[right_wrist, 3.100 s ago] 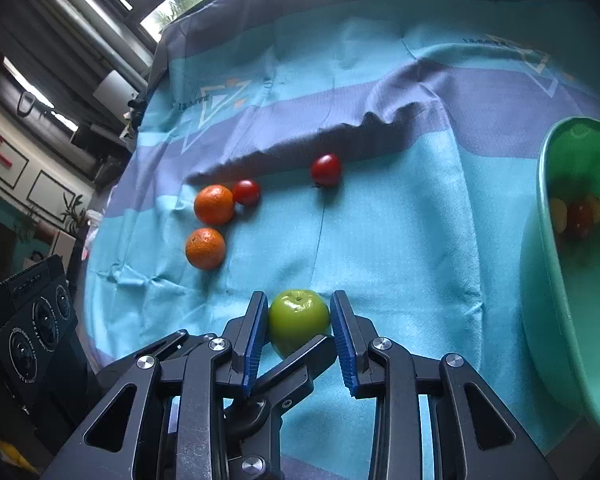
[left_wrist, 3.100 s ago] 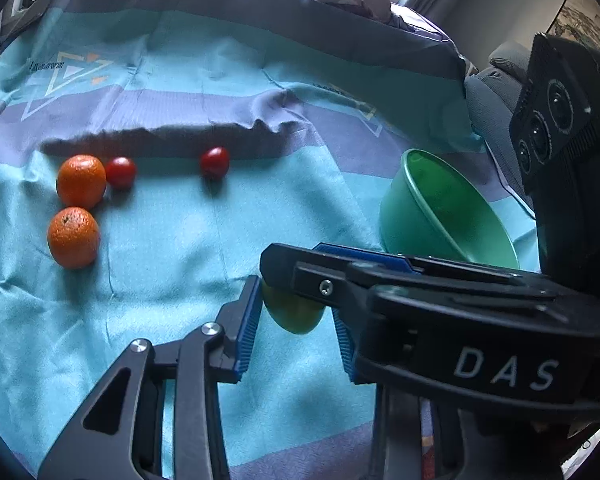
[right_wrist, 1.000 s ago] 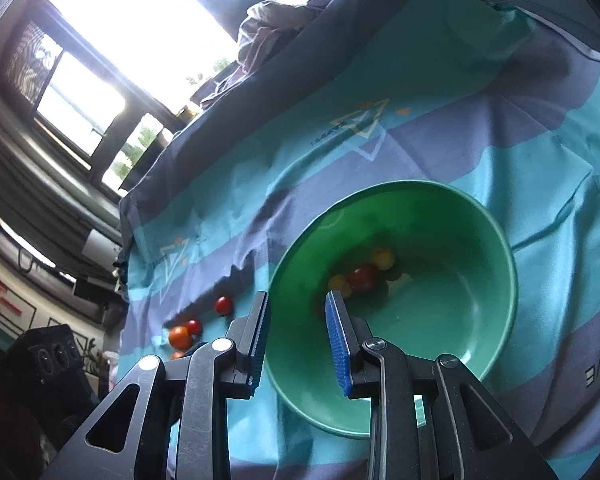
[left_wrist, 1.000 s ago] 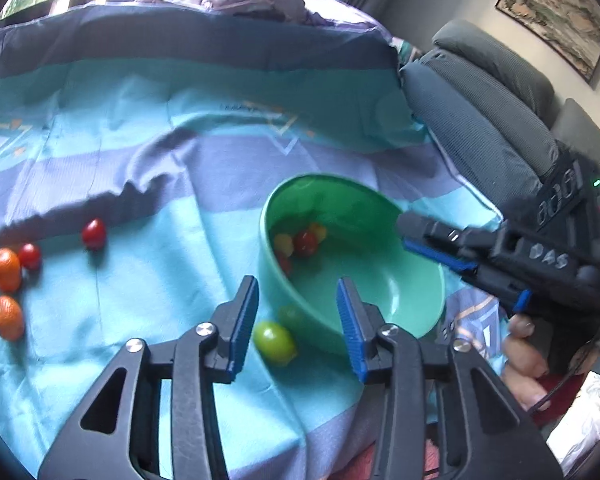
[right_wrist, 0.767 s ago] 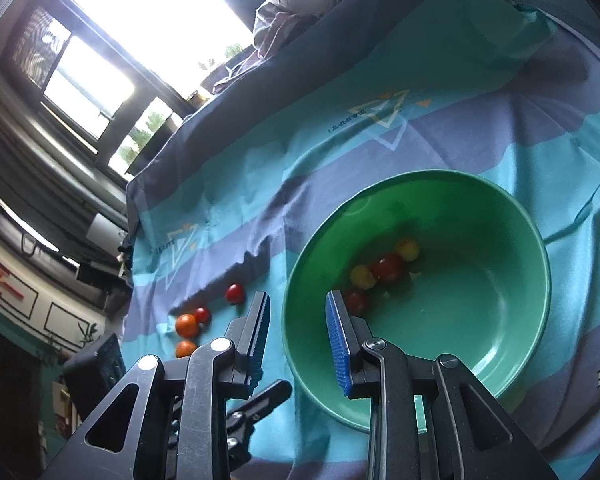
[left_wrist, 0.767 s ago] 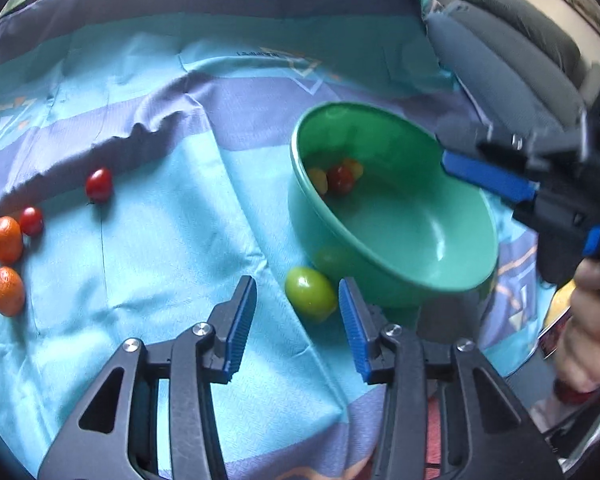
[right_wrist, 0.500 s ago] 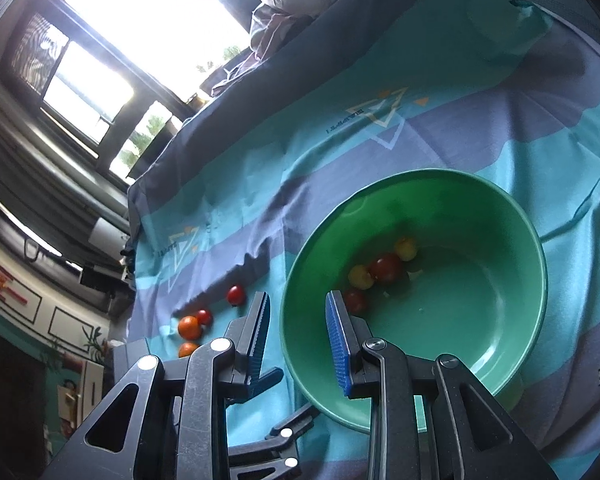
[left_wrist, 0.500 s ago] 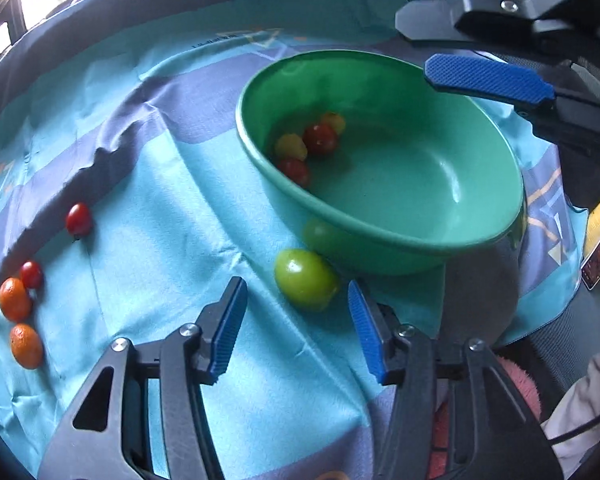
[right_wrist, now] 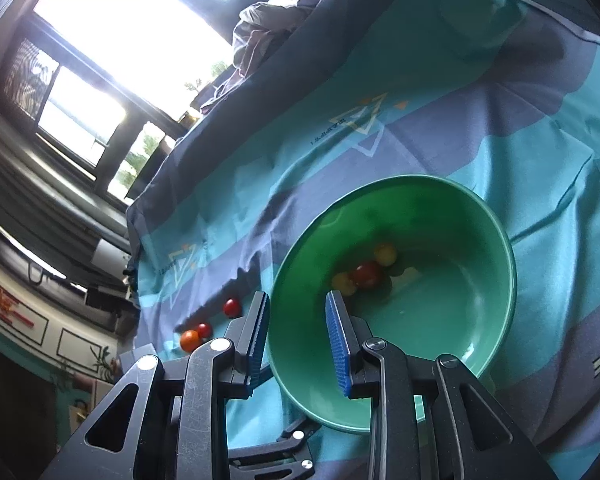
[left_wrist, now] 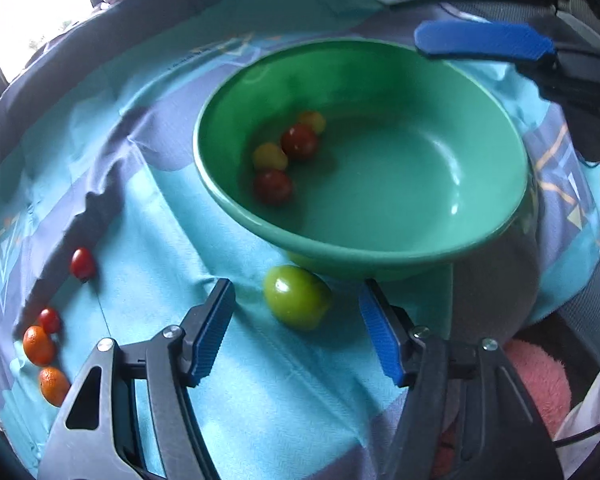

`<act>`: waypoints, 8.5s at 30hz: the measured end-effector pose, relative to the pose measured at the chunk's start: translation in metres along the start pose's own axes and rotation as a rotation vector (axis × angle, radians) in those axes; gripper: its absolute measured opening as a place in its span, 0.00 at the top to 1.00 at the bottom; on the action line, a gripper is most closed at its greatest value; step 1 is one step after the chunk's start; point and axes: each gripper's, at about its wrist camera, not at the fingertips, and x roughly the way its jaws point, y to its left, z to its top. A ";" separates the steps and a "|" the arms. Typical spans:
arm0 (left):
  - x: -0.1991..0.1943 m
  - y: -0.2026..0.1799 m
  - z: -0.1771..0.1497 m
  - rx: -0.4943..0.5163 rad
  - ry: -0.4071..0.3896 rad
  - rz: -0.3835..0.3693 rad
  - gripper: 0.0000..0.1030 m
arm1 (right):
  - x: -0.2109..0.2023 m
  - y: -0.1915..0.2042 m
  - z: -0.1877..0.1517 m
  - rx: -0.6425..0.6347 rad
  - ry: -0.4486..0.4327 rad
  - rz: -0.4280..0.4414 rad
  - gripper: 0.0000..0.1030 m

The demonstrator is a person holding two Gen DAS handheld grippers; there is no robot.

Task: Organize fruits

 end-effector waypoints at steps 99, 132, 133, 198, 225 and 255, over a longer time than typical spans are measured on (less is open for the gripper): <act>-0.072 0.238 -0.154 -0.783 -0.165 0.036 0.38 | 0.225 0.208 -0.101 -0.343 0.520 -0.009 0.54; -0.106 0.170 -0.111 -0.608 -0.304 0.020 0.60 | 0.166 0.193 -0.099 -0.350 0.388 0.062 0.57; -0.110 0.162 -0.104 -0.582 -0.322 0.017 0.60 | 0.155 0.190 -0.095 -0.347 0.364 0.061 0.57; -0.118 0.193 -0.160 -0.746 -0.386 0.071 0.40 | 0.120 0.032 -0.016 -0.330 -0.010 -0.759 0.50; -0.115 0.272 -0.216 -1.009 -0.303 0.132 0.38 | 0.176 0.218 -0.096 -0.402 0.395 -0.019 0.46; -0.103 0.246 -0.193 -0.924 -0.267 0.044 0.36 | 0.172 0.168 -0.120 -0.487 0.455 -0.193 0.56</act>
